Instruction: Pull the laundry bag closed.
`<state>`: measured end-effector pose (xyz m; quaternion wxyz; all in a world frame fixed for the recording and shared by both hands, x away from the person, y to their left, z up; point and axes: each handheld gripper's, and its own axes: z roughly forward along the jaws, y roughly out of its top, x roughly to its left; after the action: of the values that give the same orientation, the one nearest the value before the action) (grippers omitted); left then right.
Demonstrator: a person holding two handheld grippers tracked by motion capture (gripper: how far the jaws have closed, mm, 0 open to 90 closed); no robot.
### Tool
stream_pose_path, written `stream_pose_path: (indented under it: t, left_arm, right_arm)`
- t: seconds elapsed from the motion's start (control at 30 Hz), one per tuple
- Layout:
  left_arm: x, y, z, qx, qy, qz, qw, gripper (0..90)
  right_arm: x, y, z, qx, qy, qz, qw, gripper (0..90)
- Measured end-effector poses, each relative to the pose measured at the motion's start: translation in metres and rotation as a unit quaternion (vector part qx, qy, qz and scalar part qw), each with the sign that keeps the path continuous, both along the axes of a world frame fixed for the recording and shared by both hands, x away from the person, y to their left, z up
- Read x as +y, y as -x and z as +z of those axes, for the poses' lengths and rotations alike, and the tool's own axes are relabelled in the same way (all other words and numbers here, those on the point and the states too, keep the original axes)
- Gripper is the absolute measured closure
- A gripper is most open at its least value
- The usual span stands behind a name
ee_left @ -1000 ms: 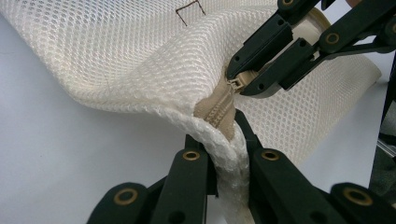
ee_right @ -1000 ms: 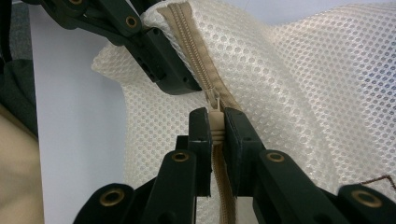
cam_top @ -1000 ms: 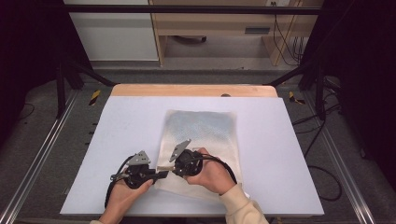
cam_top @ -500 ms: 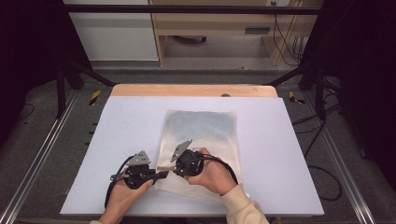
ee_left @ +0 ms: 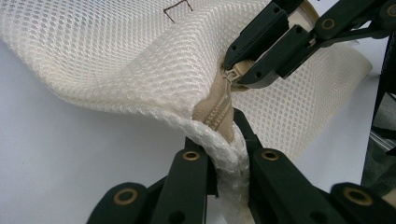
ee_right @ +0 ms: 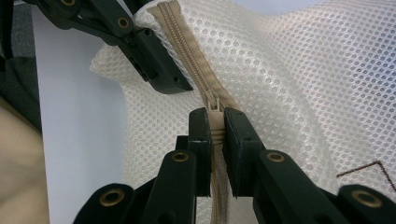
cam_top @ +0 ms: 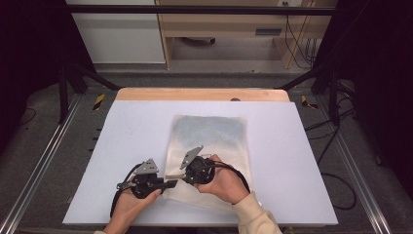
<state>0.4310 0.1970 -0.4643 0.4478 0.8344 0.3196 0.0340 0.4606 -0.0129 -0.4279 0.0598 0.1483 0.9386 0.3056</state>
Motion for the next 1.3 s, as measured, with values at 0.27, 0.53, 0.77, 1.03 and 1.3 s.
stream_pose_path:
  t: [0.27,0.53,0.77,1.03,1.3]
  left_arm:
    - [-0.001,0.001,0.000,-0.004,0.003,0.000,1.0000,86.1]
    - [-0.002,0.002,0.002,-0.007,0.002,-0.003,1.0000,86.2]
    - [-0.002,0.003,0.002,-0.007,0.005,-0.001,1.0000,86.1]
    - [-0.005,0.003,0.000,-0.005,0.001,-0.008,1.0000,86.2]
    - [-0.008,0.005,-0.001,-0.006,-0.001,-0.012,0.9999,86.1]
  right_arm:
    - [-0.002,0.003,0.002,-0.001,-0.004,-0.005,1.0000,82.1]
    - [-0.006,0.004,0.002,-0.005,-0.003,-0.005,1.0000,82.1]
    - [-0.011,0.004,0.001,-0.003,0.000,-0.015,0.9999,82.1]
    - [-0.014,0.005,0.001,-0.002,0.001,-0.016,0.9999,82.0]
    - [-0.017,0.007,0.001,-0.005,0.002,-0.016,0.9998,82.1]
